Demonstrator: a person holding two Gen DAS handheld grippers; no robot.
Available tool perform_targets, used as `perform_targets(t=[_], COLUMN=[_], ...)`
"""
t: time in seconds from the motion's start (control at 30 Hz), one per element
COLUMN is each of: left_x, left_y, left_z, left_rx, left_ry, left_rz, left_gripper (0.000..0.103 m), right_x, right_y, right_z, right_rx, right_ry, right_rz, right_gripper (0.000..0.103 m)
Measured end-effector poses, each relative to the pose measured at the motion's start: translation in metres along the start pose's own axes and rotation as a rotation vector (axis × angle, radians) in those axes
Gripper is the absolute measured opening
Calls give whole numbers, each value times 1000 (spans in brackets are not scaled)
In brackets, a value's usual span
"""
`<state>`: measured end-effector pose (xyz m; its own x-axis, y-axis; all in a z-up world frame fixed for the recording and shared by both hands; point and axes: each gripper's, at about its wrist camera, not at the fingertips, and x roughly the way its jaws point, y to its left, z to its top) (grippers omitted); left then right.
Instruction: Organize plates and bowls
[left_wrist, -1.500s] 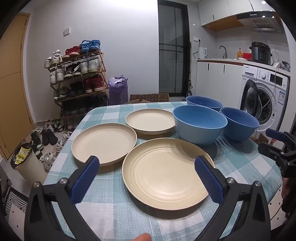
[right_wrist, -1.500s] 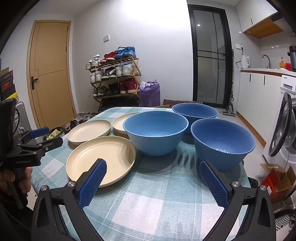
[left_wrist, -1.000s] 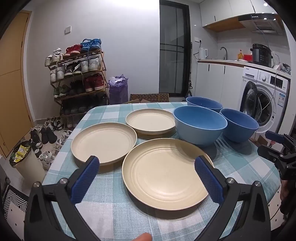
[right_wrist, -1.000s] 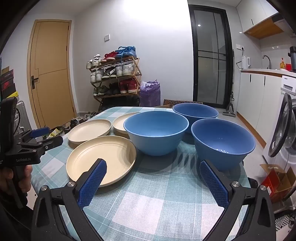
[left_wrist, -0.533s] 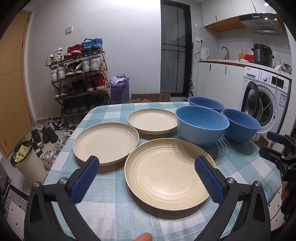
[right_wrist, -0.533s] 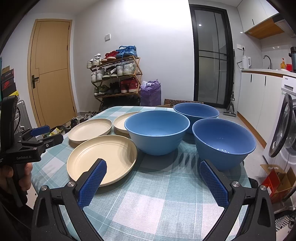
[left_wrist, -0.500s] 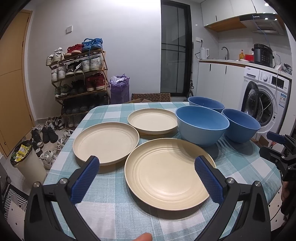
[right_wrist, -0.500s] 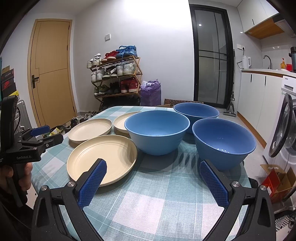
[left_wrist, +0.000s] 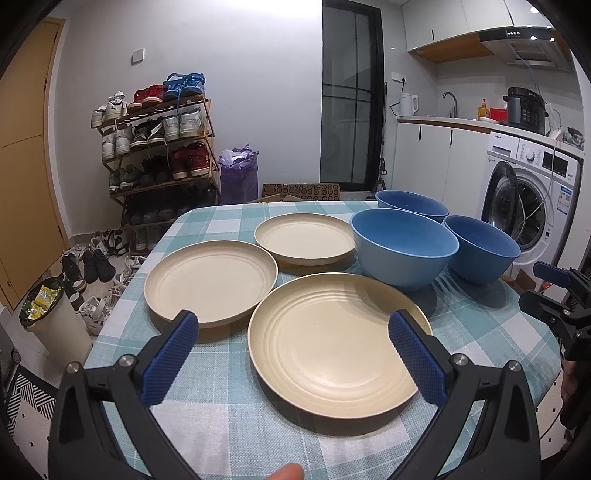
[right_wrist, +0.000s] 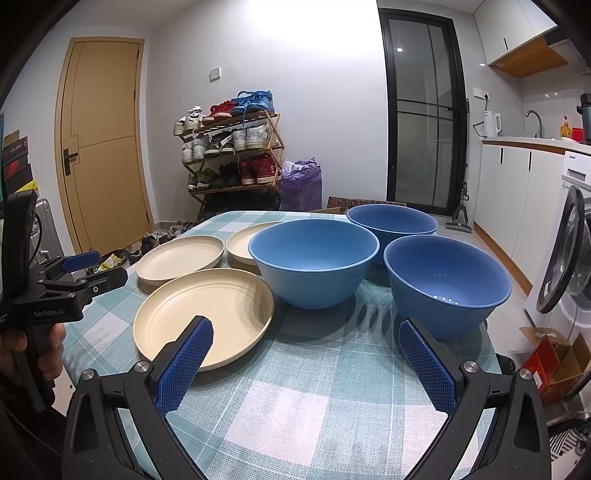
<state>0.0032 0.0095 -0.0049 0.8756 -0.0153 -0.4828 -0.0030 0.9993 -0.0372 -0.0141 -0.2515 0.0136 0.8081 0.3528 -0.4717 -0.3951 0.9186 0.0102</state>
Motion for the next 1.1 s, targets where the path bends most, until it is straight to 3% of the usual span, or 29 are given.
perform_targets(t=[1.1], left_x=[-2], left_y=[-4], left_z=[3], left_rx=[6], left_ry=[-18], left_rz=[22], left_gripper=[103], right_x=[-3], right_y=[0], right_z=[3], right_rx=[-18], right_ry=[-2], right_rz=[-6], right_gripper=[103])
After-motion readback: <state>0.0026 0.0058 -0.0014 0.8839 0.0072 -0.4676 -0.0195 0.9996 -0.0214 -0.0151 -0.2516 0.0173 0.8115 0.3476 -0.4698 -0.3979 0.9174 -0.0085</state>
